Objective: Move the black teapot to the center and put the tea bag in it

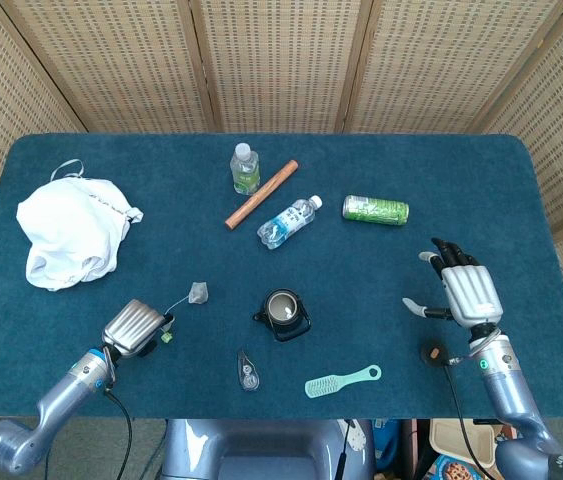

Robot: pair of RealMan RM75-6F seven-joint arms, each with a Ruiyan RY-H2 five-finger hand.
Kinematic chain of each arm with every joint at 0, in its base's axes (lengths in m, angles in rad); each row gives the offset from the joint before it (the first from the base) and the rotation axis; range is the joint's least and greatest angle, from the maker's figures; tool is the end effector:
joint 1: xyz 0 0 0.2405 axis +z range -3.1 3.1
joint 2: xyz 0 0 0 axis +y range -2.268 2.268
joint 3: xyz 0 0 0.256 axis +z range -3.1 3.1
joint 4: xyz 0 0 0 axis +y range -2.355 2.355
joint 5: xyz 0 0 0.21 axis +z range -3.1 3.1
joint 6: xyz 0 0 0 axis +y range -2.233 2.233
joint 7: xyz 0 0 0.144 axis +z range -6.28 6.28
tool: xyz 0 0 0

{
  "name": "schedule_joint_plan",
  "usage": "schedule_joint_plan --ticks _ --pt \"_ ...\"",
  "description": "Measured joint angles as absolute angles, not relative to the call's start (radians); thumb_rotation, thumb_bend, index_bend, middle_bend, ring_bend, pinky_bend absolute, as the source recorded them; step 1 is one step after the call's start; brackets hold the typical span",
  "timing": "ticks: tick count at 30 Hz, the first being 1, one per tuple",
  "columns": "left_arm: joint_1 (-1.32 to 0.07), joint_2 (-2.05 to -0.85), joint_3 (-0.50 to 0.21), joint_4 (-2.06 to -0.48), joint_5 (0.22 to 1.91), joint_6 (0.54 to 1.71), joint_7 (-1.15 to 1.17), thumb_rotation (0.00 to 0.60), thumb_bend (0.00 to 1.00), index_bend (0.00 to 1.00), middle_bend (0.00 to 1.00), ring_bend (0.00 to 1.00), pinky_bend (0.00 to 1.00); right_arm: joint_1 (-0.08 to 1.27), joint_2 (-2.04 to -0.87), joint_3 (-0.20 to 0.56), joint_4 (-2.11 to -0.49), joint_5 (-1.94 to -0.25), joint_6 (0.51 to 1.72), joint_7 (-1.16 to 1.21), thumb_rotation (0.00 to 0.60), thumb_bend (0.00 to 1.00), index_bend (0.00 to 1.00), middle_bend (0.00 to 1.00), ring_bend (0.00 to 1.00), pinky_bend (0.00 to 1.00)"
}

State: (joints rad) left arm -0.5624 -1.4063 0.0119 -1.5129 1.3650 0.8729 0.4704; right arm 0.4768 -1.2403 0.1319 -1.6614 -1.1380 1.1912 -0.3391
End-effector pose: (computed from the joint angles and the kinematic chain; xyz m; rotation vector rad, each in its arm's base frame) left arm -0.2332 0.2704 -0.0089 -2.1571 -0.7156 -0.5474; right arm -0.2425 -0.3003 0.0984 1.5621 -0.8920 0.7952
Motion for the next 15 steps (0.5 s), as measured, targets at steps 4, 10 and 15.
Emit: schedule_joint_plan --ticks 4,10,15 --pt "-0.568 -1.418 0.015 -1.509 1.357 0.873 0.473 0.6 0.36 0.46 0.75 0.71 0.74 0.472 -1.238 0.133 -1.66 -1.137 1.187 -0.336 0.213 0.37 0.25 0.15 0.14 0.3" --pt "-0.574 -1.429 0.019 -1.505 1.354 0.878 0.478 0.6 0.36 0.46 0.75 0.71 0.74 0.466 -1.236 0.134 -1.657 -1.137 1.183 -0.33 0.211 0.37 0.25 0.15 0.14 0.3" --pt "-0.579 -1.434 0.02 -1.506 1.346 0.88 0.484 0.6 0.36 0.46 0.75 0.71 0.74 0.462 -1.234 0.135 -1.655 -1.139 1.18 -0.325 0.212 0.37 0.25 0.15 0.14 0.3"
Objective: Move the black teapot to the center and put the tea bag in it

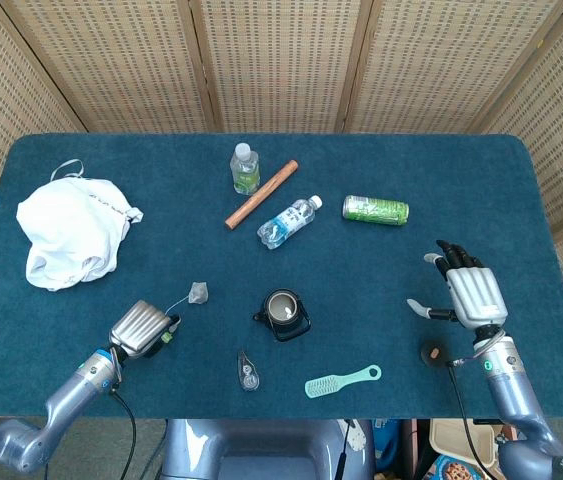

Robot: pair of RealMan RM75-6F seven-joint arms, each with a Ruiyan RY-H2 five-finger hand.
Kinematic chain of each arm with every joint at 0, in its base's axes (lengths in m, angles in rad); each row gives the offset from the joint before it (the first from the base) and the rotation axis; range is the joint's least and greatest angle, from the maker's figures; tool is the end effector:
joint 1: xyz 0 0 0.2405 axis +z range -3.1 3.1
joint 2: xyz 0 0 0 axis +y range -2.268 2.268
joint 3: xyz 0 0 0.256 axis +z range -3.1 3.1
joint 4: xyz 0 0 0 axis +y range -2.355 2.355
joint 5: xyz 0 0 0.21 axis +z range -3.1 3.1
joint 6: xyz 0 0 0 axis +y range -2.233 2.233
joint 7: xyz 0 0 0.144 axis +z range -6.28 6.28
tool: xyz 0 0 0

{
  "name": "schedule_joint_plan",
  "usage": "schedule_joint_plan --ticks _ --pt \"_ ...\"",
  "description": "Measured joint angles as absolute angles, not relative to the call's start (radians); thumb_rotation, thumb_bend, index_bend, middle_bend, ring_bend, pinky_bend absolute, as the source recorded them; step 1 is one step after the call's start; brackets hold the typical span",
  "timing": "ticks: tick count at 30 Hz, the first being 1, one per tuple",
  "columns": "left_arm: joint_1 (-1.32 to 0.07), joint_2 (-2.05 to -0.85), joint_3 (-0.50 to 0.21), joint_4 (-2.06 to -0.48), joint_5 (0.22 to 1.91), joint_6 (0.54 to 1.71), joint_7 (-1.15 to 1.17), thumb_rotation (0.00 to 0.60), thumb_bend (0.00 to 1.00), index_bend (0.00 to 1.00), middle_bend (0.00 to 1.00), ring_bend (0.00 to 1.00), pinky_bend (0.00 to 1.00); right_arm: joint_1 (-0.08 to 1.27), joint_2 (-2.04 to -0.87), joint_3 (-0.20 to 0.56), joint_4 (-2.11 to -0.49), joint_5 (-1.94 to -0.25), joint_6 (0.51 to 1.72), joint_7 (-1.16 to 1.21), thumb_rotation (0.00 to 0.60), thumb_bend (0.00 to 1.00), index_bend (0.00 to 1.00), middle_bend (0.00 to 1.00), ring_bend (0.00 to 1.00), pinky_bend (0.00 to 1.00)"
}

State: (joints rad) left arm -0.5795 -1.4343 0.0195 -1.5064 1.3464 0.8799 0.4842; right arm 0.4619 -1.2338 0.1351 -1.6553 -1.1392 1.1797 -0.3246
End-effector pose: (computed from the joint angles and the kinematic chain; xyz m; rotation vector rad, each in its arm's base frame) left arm -0.2270 0.2709 -0.0175 -2.1652 -0.7141 -0.5582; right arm -0.2487 -0.2981 0.1002 1.5539 -0.9091 0.7848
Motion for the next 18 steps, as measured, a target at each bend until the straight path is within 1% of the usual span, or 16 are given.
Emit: schedule_joint_plan --ticks 9,18 --pt "-0.589 -1.451 0.025 -1.5 1.327 0.874 0.496 0.6 0.36 0.47 0.75 0.71 0.74 0.454 -1.228 0.135 -1.656 -1.14 1.175 -0.321 0.213 0.37 0.25 0.15 0.14 0.3" --pt "-0.592 -1.457 0.031 -1.491 1.32 0.878 0.497 0.6 0.36 0.5 0.75 0.71 0.74 0.451 -1.228 0.138 -1.658 -1.14 1.173 -0.323 0.21 0.37 0.25 0.15 0.14 0.3"
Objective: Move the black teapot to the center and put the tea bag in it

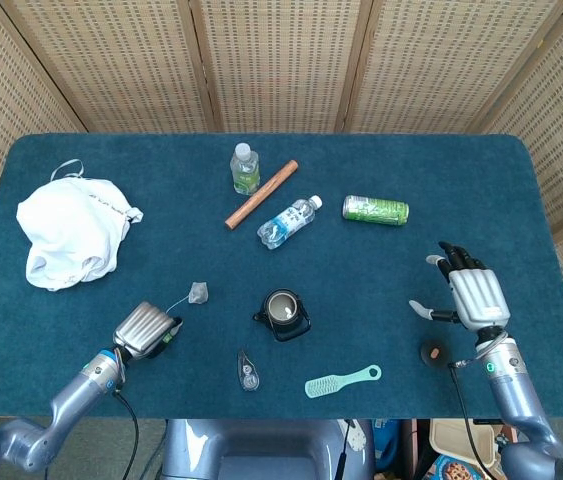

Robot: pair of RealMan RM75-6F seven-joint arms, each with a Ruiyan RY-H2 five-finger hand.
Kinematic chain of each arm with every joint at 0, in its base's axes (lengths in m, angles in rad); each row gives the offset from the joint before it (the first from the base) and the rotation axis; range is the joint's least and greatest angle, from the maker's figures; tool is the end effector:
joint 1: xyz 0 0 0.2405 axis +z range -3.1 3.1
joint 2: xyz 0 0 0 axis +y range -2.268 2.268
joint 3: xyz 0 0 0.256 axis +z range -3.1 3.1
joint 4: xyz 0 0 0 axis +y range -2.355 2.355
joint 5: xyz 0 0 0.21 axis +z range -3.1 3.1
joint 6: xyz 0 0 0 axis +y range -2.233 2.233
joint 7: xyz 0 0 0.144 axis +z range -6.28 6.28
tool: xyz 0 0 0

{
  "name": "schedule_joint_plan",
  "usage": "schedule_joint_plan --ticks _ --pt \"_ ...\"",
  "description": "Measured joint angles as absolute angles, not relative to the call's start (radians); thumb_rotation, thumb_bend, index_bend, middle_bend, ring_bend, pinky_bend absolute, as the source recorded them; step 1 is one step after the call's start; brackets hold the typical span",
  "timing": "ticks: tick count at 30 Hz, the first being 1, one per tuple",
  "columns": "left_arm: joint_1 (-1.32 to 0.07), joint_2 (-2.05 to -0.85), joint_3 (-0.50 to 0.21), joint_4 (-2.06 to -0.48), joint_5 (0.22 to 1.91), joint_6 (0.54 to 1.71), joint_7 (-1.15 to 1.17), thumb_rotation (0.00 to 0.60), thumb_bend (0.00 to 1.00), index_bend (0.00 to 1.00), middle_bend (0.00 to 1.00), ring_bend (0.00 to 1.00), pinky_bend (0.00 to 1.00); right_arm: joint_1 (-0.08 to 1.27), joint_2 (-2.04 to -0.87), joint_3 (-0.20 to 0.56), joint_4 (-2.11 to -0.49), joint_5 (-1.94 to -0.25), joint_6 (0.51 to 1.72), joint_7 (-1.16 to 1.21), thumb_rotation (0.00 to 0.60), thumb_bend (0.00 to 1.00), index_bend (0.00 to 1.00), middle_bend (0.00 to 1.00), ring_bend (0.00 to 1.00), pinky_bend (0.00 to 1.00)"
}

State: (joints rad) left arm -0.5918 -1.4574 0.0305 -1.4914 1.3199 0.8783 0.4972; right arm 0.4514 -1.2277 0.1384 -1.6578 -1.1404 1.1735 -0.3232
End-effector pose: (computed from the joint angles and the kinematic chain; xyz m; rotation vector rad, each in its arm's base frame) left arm -0.2270 0.2709 -0.0247 -2.1707 -0.7209 -0.5438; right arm -0.2515 -0.2961 0.1017 1.5507 -0.9160 0.7766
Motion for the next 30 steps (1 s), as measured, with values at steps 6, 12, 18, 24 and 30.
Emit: schedule_joint_plan --ticks 6,12,18,24,30 --pt "-0.596 -1.461 0.035 -1.492 1.315 0.873 0.494 0.6 0.36 0.51 0.75 0.71 0.74 0.448 -1.228 0.139 -1.656 -1.137 1.17 -0.322 0.21 0.37 0.25 0.15 0.14 0.3" --pt "-0.601 -1.461 0.036 -1.496 1.31 0.871 0.486 0.6 0.36 0.52 0.75 0.71 0.74 0.446 -1.227 0.141 -1.654 -1.136 1.168 -0.32 0.213 0.37 0.25 0.15 0.14 0.3" --pt "-0.606 -1.46 0.038 -1.497 1.304 0.867 0.481 0.6 0.41 0.52 0.75 0.71 0.74 0.445 -1.228 0.142 -1.652 -1.133 1.164 -0.32 0.213 0.37 0.25 0.15 0.14 0.3" --pt "-0.609 -1.46 0.04 -1.497 1.298 0.863 0.478 0.6 0.43 0.52 0.75 0.71 0.74 0.444 -1.228 0.144 -1.652 -1.13 1.161 -0.32 0.21 0.37 0.25 0.15 0.14 0.3" --pt "-0.611 -1.461 0.042 -1.496 1.29 0.861 0.48 0.6 0.44 0.54 0.75 0.71 0.74 0.442 -1.227 0.143 -1.652 -1.127 1.158 -0.321 0.214 0.37 0.25 0.15 0.14 0.3"
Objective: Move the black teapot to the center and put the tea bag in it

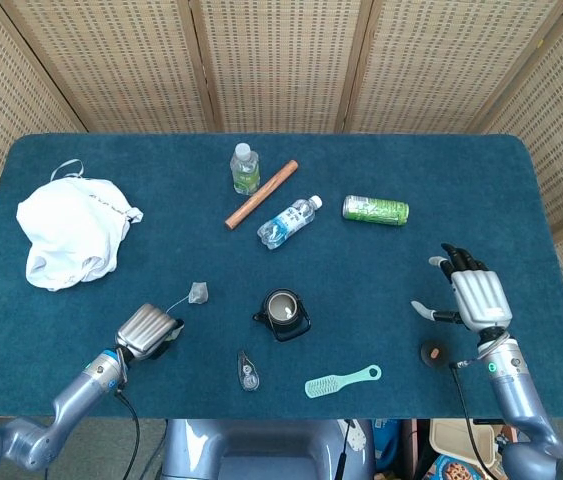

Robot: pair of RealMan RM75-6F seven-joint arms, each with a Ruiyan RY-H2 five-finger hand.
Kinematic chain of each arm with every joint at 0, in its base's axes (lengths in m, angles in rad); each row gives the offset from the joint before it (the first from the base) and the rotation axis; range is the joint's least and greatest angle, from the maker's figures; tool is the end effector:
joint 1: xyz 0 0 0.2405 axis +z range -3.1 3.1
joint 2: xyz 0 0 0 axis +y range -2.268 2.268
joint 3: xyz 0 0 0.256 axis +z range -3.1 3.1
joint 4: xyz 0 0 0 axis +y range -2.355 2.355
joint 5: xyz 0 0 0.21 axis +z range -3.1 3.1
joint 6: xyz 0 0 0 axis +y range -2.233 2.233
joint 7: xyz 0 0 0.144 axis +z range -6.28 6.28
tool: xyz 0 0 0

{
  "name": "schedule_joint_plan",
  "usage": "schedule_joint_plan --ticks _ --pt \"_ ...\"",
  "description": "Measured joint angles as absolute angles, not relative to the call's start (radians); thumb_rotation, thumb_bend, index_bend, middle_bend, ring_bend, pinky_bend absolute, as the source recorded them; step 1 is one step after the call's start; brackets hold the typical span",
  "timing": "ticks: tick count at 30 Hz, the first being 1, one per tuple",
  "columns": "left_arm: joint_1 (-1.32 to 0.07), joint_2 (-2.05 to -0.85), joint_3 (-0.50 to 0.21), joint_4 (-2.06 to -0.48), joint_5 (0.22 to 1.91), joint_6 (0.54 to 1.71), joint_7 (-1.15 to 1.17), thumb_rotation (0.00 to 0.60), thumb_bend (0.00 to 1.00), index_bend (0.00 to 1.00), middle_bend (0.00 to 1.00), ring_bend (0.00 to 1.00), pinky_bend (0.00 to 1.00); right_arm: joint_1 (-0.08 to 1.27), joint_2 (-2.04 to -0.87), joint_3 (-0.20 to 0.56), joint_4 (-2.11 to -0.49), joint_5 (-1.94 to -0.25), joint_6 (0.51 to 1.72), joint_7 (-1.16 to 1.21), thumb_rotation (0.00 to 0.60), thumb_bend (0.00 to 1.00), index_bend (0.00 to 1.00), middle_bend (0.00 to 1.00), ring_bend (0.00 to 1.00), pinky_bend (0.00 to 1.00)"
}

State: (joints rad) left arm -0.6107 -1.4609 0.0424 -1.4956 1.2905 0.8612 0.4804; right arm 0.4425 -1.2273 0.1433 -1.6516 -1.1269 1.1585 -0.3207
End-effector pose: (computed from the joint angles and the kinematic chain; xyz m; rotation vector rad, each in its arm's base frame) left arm -0.2261 0.2708 -0.0286 -2.1826 -0.7637 -0.5343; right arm -0.2570 -0.2952 0.1016 1.5411 -0.9369 0.7590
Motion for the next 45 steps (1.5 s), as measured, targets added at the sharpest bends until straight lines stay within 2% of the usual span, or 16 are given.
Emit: schedule_joint_plan --ticks 26,45 --pt "-0.61 -1.437 0.05 -1.52 1.285 0.871 0.442 0.6 0.44 0.66 0.78 0.72 0.74 0.435 -1.224 0.149 -1.653 -1.128 1.161 -0.313 0.212 0.37 0.25 0.15 0.14 0.3" --pt "-0.611 -1.303 0.0 -1.651 1.354 0.941 0.296 0.6 0.45 0.69 0.79 0.74 0.75 0.432 -1.218 0.152 -1.661 -1.133 1.164 -0.311 0.214 0.37 0.25 0.15 0.14 0.3"
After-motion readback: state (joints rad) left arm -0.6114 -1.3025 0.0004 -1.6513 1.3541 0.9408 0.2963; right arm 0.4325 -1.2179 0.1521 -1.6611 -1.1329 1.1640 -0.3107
